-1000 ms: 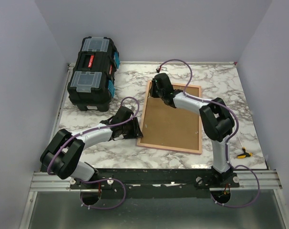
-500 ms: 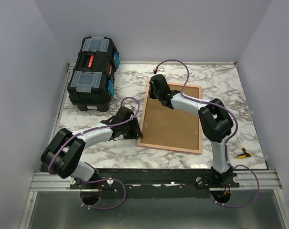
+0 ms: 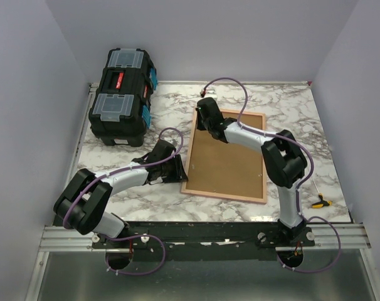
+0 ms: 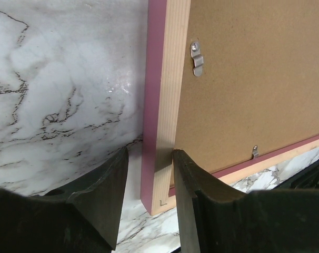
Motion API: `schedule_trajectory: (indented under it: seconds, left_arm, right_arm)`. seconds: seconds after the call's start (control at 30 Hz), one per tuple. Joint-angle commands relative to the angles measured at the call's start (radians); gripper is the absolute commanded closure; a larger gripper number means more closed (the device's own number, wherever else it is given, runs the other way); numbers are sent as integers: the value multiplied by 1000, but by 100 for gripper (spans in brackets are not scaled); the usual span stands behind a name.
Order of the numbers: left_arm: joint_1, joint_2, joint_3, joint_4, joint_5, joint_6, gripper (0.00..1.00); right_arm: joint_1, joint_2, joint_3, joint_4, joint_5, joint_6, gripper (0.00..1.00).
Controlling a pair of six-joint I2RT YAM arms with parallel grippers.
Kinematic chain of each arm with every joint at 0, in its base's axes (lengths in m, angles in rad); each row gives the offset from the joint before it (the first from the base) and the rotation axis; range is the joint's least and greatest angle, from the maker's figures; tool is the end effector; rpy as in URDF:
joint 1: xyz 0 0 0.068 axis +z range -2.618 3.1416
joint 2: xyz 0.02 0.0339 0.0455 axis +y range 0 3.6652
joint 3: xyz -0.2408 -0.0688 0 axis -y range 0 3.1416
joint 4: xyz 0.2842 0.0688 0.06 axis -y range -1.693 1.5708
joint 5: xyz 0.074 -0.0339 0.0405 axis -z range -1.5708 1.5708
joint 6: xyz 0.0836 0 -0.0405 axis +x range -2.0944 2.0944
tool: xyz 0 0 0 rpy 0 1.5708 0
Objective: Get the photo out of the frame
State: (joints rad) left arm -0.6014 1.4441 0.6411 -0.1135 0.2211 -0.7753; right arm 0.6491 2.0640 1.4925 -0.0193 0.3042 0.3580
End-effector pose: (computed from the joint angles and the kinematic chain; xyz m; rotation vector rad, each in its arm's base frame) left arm 0.2574 -0.1989 0.0661 -0.1311 2.6578 -0.8012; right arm 0.4399 0.3024 0.1367 -0.1370 2.1381 0.2629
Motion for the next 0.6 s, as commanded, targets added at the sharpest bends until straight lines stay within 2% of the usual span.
schedule_trajectory:
  seconds: [0.0,0.13,0.23,0.4,0.5,0.57]
  left_arm:
    - [5,-18,0,-12,7,4,59]
    - [5,-50,11,-32,1,11,56]
    - [3,-95,-5,-33,4,14,50]
    - [-36,-200,-45,-56,-25,10,29]
    - [-106,-246,-12,-183,-112,-56,24]
    - [-170,-259,35,-321,-196,-199,24]
  right_arm:
    - [8,-111,-61,-67,-55,-2,99]
    - [8,-268,-97,-106,-24,30,99]
    - [7,-387,-142,-185,58,30,99]
    - [7,-623,-325,-274,122,32,99]
    - [7,-739,-422,-322,116,61,99]
    - [7,-806,-465,-360,111,87,99]
